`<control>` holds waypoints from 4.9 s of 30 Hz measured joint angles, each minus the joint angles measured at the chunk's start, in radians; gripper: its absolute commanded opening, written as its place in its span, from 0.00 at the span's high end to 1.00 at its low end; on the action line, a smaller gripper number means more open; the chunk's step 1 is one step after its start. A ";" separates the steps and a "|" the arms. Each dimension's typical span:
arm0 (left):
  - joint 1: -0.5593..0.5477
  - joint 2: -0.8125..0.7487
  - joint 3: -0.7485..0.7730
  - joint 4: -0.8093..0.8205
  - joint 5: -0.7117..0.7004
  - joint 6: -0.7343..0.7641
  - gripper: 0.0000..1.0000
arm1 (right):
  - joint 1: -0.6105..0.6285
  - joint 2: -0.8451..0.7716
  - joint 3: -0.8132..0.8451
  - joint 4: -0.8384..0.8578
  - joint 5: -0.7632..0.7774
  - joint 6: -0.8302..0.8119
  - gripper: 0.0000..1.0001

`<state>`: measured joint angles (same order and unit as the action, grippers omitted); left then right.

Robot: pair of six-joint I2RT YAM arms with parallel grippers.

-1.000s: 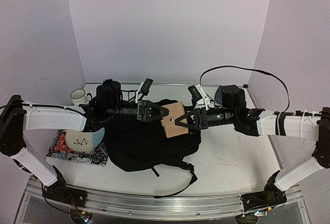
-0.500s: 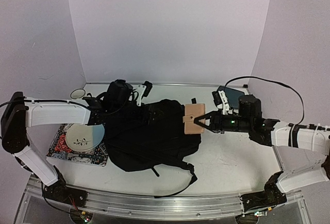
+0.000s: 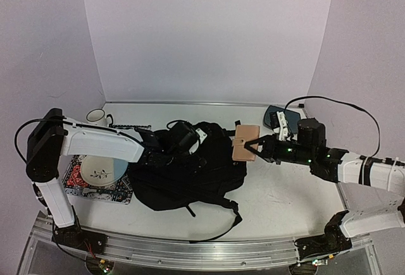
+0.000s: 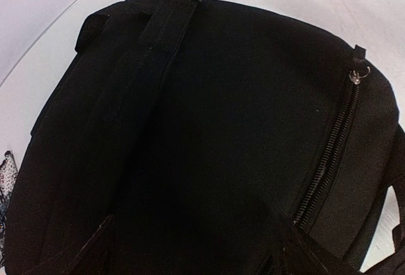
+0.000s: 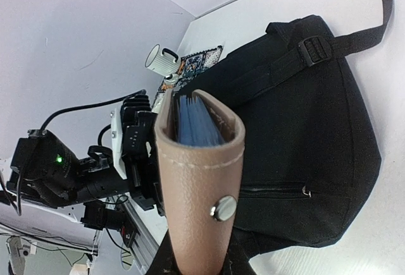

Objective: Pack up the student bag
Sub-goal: Adjust the student bag at the center of the board.

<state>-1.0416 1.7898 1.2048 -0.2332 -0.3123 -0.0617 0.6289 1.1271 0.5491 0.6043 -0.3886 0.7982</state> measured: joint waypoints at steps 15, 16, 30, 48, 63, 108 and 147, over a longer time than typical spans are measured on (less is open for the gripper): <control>-0.066 0.065 0.026 -0.032 -0.059 0.073 0.13 | 0.000 -0.004 -0.002 -0.006 0.011 0.000 1.00; -0.068 0.070 0.026 -0.031 -0.062 0.073 0.13 | 0.000 -0.004 -0.002 -0.006 0.011 0.000 1.00; -0.083 0.113 0.070 -0.030 -0.272 0.048 0.30 | 0.000 0.006 -0.003 -0.006 0.009 0.004 1.00; -0.072 0.101 0.068 -0.009 -0.210 0.070 0.20 | 0.000 0.032 -0.049 0.032 -0.023 0.053 1.00; -0.078 0.131 0.081 -0.011 -0.198 0.120 0.19 | 0.000 0.032 -0.055 0.041 -0.026 0.061 1.00; -0.064 0.194 0.147 0.024 -0.222 0.176 0.21 | 0.000 0.056 -0.088 0.108 -0.044 0.112 1.00; -0.009 0.237 0.089 0.230 -0.396 0.212 0.28 | 0.011 0.138 -0.097 0.175 -0.040 0.160 1.00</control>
<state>-1.0510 2.0272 1.2934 -0.0034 -0.7083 0.1498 0.6403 1.2652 0.4522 0.7788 -0.4288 0.9581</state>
